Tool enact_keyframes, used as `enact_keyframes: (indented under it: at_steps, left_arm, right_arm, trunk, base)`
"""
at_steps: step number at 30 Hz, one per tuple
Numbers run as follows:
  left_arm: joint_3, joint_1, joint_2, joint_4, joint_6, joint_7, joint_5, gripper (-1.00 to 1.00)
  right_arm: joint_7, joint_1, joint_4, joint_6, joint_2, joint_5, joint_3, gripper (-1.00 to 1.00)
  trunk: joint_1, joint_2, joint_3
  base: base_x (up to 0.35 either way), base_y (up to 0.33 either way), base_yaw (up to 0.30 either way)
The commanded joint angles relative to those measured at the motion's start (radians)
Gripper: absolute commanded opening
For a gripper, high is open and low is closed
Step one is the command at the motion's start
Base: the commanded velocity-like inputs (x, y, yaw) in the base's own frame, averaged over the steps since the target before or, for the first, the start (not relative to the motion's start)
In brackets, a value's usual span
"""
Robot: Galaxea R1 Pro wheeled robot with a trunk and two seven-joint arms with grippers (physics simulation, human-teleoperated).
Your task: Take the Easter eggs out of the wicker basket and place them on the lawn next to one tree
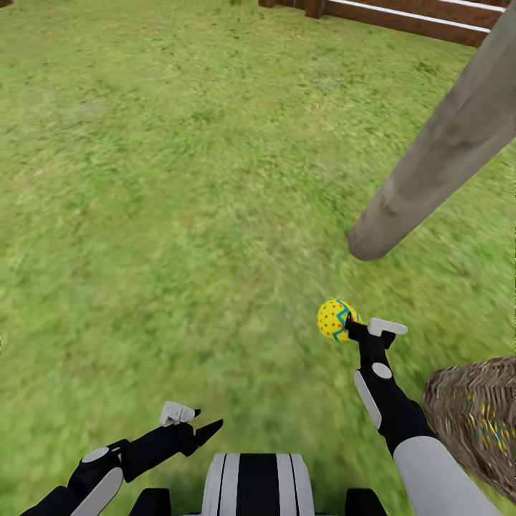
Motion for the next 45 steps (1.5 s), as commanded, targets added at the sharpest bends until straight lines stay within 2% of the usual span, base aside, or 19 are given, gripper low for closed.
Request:
enact_keyframes:
  at_steps: [1, 10, 18, 24, 37, 40, 42, 45]
  left_arm:
    - [-0.001, 0.0, 0.001, 0.0, 0.007, 0.0, 0.01, 1.0]
    - [-0.001, -0.001, -0.002, 0.0, 0.011, 0.001, 0.009, 1.0]
    - [0.0, -0.001, -0.004, 0.001, 0.022, 0.007, 0.011, 1.0]
    - [0.015, -0.001, -0.004, -0.003, 0.076, 0.008, 0.009, 1.0]
    - [0.017, -0.001, 0.004, -0.027, 0.08, 0.008, 0.009, 1.0]
    - [0.043, -0.001, 0.003, -0.031, 0.11, 0.007, 0.009, 1.0]
    - [0.065, -0.001, -0.002, -0.031, 0.139, 0.007, 0.009, 1.0]
    - [0.068, -0.001, -0.002, -0.032, 0.144, 0.008, 0.009, 1.0]
  right_arm:
    - [-0.001, -0.001, 0.001, -0.005, 0.0, -0.008, 0.002, 1.0]
    - [-0.001, 0.0, 0.001, -0.006, 0.0, -0.008, 0.002, 1.0]
    - [-0.001, 0.0, 0.001, -0.005, 0.0, -0.008, 0.002, 1.0]
    - [-0.001, 0.0, 0.001, -0.005, -0.001, -0.008, 0.002, 1.0]
    - [-0.006, 0.0, -0.004, -0.002, 0.001, -0.008, 0.007, 1.0]
    - [-0.005, 0.0, -0.004, 0.0, -0.003, -0.008, 0.045, 1.0]
    - [-0.005, 0.0, -0.004, 0.001, -0.002, -0.008, 0.05, 1.0]
    - [-0.004, 0.0, -0.004, 0.003, -0.002, -0.008, 0.051, 1.0]
  trunk:
    - [-0.001, 0.0, 0.004]
    - [-0.005, 0.002, 0.041]
    - [-0.008, 0.004, 0.083]
    - [-0.011, 0.005, 0.108]
    - [-0.017, 0.008, 0.158]
    - [-0.018, 0.009, 0.169]
    - [-0.019, 0.01, 0.177]
    - [-0.02, 0.01, 0.189]
  base:
    - [0.0, 0.0, 0.0]
    - [0.0, 0.0, 0.0]
    - [0.0, 0.0, 0.0]
    - [-0.017, 0.0, 0.0]
    - [-0.279, 0.0, 0.0]
    - [-0.01, 0.0, 0.0]
    - [-0.001, 0.0, 0.0]
    - [-0.17, 0.0, 0.0]
